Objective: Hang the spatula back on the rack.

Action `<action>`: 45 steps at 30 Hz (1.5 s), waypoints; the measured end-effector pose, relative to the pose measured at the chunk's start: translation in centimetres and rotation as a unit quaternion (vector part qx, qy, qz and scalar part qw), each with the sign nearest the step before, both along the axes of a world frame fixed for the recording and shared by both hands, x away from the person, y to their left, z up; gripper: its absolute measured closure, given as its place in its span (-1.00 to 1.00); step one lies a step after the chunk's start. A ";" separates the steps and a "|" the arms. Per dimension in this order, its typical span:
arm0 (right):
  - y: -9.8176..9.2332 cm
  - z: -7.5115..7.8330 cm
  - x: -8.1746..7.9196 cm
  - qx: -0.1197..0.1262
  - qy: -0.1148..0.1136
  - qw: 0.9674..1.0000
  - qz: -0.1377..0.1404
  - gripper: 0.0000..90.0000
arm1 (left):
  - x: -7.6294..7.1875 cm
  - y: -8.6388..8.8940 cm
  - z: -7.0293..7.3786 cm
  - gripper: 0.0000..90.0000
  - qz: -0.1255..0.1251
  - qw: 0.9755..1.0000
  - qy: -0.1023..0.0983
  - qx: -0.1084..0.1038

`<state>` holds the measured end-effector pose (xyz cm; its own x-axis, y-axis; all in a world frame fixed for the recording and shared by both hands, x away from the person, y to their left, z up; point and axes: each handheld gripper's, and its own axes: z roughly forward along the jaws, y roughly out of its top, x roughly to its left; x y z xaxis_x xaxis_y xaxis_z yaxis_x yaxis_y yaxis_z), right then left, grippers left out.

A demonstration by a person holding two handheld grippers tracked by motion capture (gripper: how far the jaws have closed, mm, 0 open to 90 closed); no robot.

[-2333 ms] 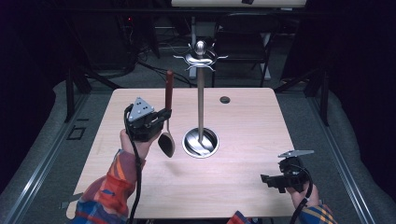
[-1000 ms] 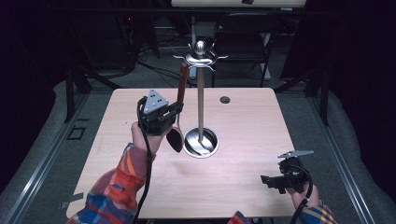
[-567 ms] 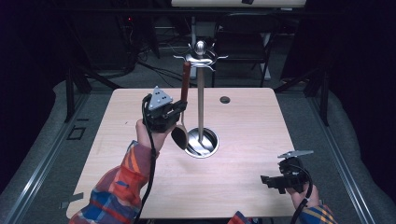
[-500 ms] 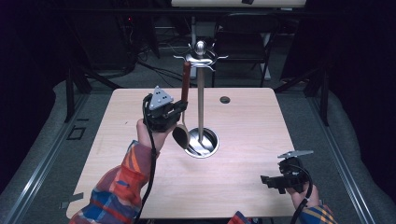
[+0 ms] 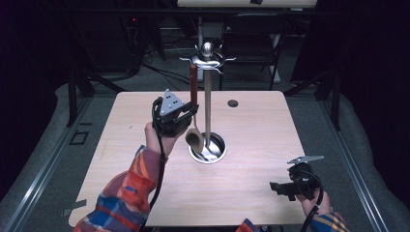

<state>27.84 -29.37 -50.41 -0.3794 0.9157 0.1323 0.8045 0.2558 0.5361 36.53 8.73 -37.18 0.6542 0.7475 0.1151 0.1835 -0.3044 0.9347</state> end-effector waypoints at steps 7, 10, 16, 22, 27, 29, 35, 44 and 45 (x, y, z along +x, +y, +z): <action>0.0 0.0 0.0 0.000 0.004 1.000 0.002 -0.67 | -0.3 0.1 -0.3 0.62 -0.003 1.000 -0.001 -0.001; 0.0 0.0 0.0 0.001 0.003 1.000 0.001 -0.67 | -0.3 0.3 -0.3 0.56 -0.004 1.000 0.004 -0.006; 0.0 0.0 0.0 0.001 0.004 1.000 0.002 -0.67 | -0.4 0.8 -0.8 0.38 -0.013 1.000 0.019 0.001; 0.0 0.0 0.0 0.000 0.005 1.000 0.002 -0.67 | -0.9 1.8 -1.1 0.01 -0.023 0.999 0.029 0.010; 0.0 0.0 0.0 -0.001 0.007 1.000 0.007 -0.67 | -1.4 3.3 -1.9 -0.19 -0.007 0.999 0.042 0.018; 0.1 0.0 0.0 -0.001 0.007 1.000 0.007 -0.67 | -1.5 3.8 -2.1 -0.23 -0.003 0.999 0.047 0.018; 0.1 0.0 0.0 -0.003 0.007 1.000 0.007 -0.67 | -2.0 4.8 -2.7 -0.34 0.007 0.998 0.056 0.025; 0.1 0.0 0.0 -0.007 0.010 1.000 0.015 -0.67 | -2.9 6.2 -3.6 -0.49 0.019 0.997 0.067 0.034; 0.2 0.0 0.0 -0.010 0.010 1.000 0.017 -0.67 | -3.0 6.4 -3.7 -0.51 0.021 0.997 0.068 0.033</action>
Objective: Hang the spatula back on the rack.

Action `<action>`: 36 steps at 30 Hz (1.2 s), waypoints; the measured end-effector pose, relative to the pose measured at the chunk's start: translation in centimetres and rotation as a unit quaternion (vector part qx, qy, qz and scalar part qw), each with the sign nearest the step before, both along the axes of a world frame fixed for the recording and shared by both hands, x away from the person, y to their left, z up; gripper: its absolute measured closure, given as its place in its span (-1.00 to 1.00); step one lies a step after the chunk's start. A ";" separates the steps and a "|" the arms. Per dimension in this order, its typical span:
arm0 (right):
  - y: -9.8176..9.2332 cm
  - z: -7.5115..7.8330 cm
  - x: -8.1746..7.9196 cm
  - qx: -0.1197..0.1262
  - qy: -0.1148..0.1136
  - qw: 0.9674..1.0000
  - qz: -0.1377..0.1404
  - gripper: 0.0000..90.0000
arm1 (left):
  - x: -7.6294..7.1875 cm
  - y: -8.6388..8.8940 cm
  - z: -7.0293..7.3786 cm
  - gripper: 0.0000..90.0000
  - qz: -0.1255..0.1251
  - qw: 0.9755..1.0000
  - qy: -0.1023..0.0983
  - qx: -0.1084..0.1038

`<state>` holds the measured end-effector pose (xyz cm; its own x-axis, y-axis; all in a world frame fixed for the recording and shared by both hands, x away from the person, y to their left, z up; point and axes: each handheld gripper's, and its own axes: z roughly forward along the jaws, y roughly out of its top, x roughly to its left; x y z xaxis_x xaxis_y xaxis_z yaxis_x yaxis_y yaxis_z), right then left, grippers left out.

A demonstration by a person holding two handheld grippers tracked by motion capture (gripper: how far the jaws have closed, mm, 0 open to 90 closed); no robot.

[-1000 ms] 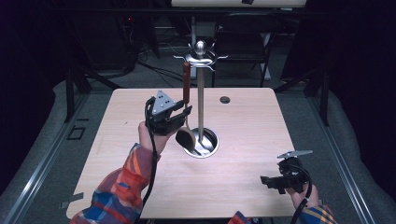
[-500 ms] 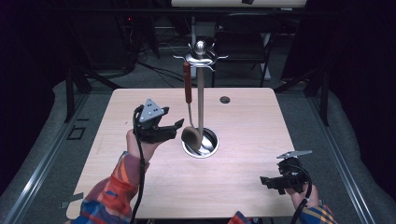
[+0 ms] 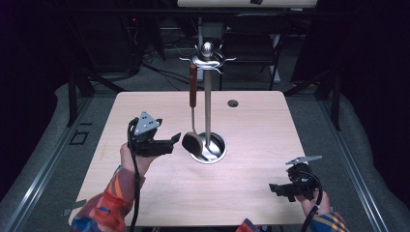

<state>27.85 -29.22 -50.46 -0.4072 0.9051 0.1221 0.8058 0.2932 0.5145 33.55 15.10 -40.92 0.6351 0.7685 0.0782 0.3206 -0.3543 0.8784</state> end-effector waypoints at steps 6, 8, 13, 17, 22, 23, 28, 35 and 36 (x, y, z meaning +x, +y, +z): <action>0.0 0.0 0.0 0.000 -0.001 1.000 0.002 -0.67 | -0.5 0.7 -1.2 -0.60 0.002 1.000 0.013 0.008; 0.0 0.1 -0.1 0.002 -0.003 1.000 0.003 -0.67 | -0.7 0.9 -1.6 -0.63 0.000 1.000 0.020 0.016; 0.0 0.1 -0.1 0.000 -0.003 1.000 0.003 -0.67 | -1.2 1.5 -2.2 -0.66 -0.001 0.999 0.028 0.031; 0.0 0.1 -0.1 -0.003 -0.003 1.000 0.003 -0.67 | -1.5 1.8 -2.7 -0.75 0.005 0.999 0.038 0.038; 0.1 0.1 -0.1 -0.002 -0.002 1.000 0.003 -0.67 | -2.1 2.3 -4.5 -0.88 0.012 0.996 0.061 0.061; 0.1 0.1 -0.1 -0.003 -0.002 1.000 0.004 -0.67 | -2.2 2.3 -4.7 -0.91 0.012 0.996 0.065 0.064; 0.1 0.1 -0.1 -0.008 0.002 1.000 0.010 -0.67 | -2.8 2.7 -5.8 -0.98 0.017 0.993 0.080 0.083; 0.2 0.1 -0.1 -0.006 0.000 1.000 0.012 -0.67 | -3.4 3.0 -7.8 -1.00 0.031 0.988 0.110 0.101; 0.2 0.1 -0.1 -0.007 0.001 1.000 0.013 -0.67 | -3.5 3.2 -8.3 -1.00 0.031 0.987 0.123 0.103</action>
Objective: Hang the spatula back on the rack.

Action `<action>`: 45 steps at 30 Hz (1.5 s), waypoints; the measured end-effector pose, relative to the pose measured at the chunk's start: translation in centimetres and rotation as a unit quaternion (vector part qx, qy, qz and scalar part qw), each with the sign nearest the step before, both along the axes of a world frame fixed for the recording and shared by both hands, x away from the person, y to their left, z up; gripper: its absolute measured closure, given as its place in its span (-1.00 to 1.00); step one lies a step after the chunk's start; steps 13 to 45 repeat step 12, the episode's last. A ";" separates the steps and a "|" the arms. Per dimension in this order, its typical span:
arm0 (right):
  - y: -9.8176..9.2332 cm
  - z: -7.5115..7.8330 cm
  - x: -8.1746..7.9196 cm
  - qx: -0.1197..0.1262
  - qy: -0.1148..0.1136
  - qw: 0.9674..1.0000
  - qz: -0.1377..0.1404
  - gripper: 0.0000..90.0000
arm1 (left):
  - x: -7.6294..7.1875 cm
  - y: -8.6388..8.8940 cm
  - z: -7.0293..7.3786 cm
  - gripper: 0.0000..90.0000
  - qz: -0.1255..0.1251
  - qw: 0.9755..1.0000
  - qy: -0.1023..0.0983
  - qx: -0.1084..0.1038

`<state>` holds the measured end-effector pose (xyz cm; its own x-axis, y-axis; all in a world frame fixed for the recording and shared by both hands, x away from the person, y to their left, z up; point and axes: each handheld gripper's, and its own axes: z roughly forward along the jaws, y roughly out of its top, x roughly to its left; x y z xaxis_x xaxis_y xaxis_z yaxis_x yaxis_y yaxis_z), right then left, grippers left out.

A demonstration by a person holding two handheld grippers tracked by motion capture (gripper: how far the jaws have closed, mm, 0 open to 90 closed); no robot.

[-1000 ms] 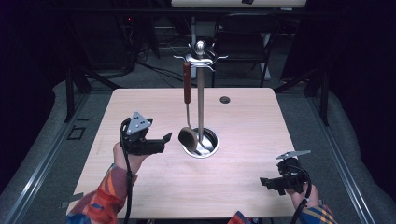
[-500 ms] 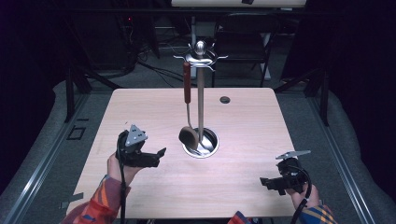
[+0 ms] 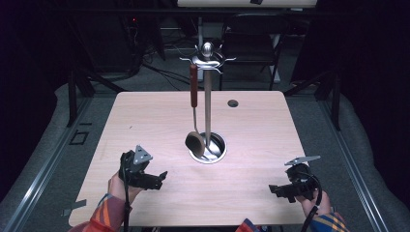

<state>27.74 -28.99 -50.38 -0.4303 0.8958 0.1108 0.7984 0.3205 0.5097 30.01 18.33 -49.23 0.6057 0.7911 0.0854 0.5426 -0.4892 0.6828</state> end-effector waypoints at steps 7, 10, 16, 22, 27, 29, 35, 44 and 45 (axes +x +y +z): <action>0.1 0.0 0.0 -0.005 0.002 1.000 0.005 -0.67 | 0.4 0.2 -1.3 -1.00 0.007 1.000 0.025 0.001; 0.2 0.0 0.0 -0.011 0.002 1.000 0.007 -0.67 | 0.8 0.3 -2.0 -1.00 -0.001 0.999 0.046 0.014; 0.2 0.0 0.1 -0.010 0.001 1.000 0.007 -0.67 | 0.9 0.2 -2.2 -1.00 -0.002 0.999 0.052 0.015; 0.2 0.0 0.1 -0.010 0.001 1.000 0.007 -0.67 | 0.9 0.2 -2.2 -1.00 -0.002 0.999 0.052 0.015; 0.2 0.0 0.1 -0.010 0.001 1.000 0.007 -0.67 | 0.9 0.2 -2.2 -1.00 -0.002 0.999 0.052 0.015; 0.2 0.0 0.1 -0.010 0.001 1.000 0.007 -0.67 | 0.9 0.2 -2.2 -1.00 -0.002 0.999 0.052 0.015; 0.2 0.0 0.1 -0.010 0.001 1.000 0.007 -0.67 | 0.9 0.2 -2.2 -1.00 -0.002 0.999 0.052 0.015; 0.2 0.0 0.1 -0.010 0.001 1.000 0.007 -0.67 | 0.9 0.2 -2.2 -1.00 -0.002 0.999 0.052 0.015; 0.2 0.0 0.1 -0.010 0.001 1.000 0.007 -0.67 | 0.9 0.2 -2.2 -1.00 -0.002 0.999 0.052 0.015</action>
